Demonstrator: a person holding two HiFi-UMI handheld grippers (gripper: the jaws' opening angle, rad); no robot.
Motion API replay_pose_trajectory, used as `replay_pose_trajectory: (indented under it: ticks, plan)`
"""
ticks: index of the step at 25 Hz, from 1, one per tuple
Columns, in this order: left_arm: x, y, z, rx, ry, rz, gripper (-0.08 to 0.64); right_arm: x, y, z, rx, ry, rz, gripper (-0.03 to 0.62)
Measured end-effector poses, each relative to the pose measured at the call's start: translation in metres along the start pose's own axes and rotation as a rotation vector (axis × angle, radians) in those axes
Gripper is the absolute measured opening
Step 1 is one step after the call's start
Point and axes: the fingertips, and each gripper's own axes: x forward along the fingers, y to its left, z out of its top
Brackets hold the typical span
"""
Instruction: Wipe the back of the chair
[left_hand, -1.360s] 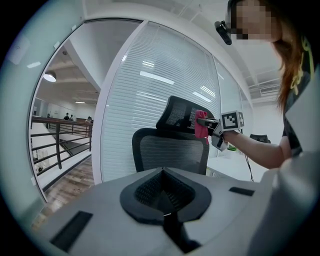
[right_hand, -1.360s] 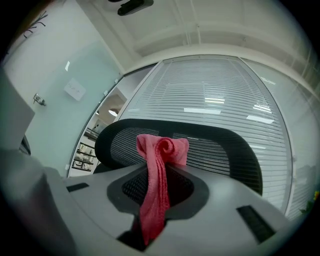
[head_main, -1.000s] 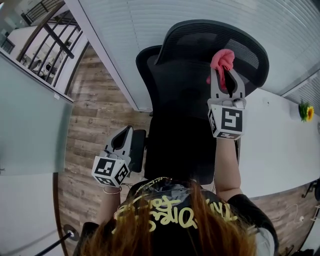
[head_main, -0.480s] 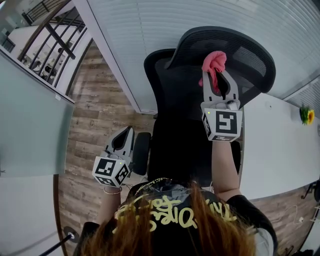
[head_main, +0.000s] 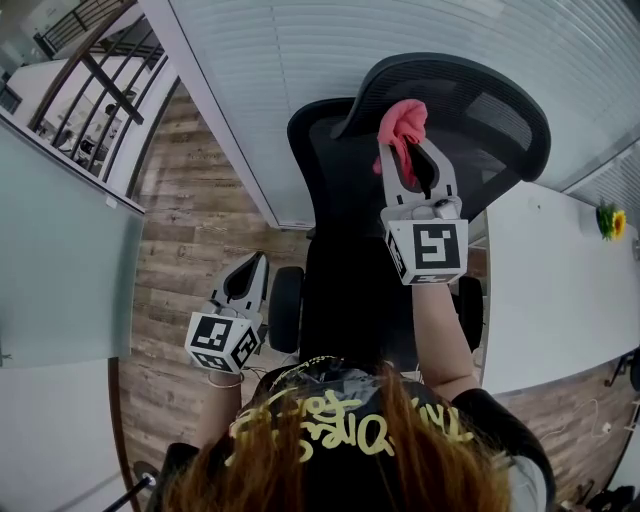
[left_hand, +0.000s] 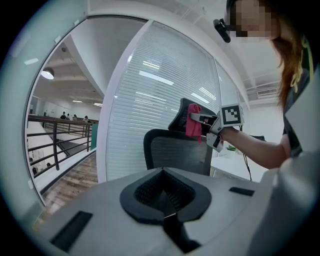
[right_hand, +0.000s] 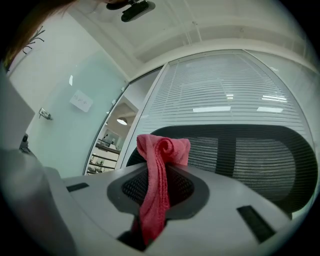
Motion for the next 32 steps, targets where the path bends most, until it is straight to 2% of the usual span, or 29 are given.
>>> replay_pose_trajectory:
  ticks: [12, 18, 24, 28, 32]
  plan:
    - [-0.01, 0.015, -0.005, -0.003, -0.003, -0.024, -0.008, 0.004, 0.038, 0.009, -0.01, -0.012, 0.033, 0.071]
    - [-0.008, 0.012, -0.002, -0.002, -0.001, -0.022, -0.008, 0.005, 0.039, 0.01, 0.004, -0.01, 0.047, 0.071]
    - [-0.012, 0.009, 0.0, 0.004, 0.002, -0.02, -0.008, 0.001, 0.058, 0.018, 0.026, -0.02, 0.108, 0.071]
    - [-0.011, 0.004, 0.002, 0.009, 0.011, -0.019, -0.008, -0.009, 0.07, 0.021, 0.076, -0.03, 0.169, 0.071]
    - [-0.008, -0.004, -0.001, 0.014, 0.012, -0.03, -0.008, -0.027, 0.075, 0.016, 0.088, -0.023, 0.178, 0.071]
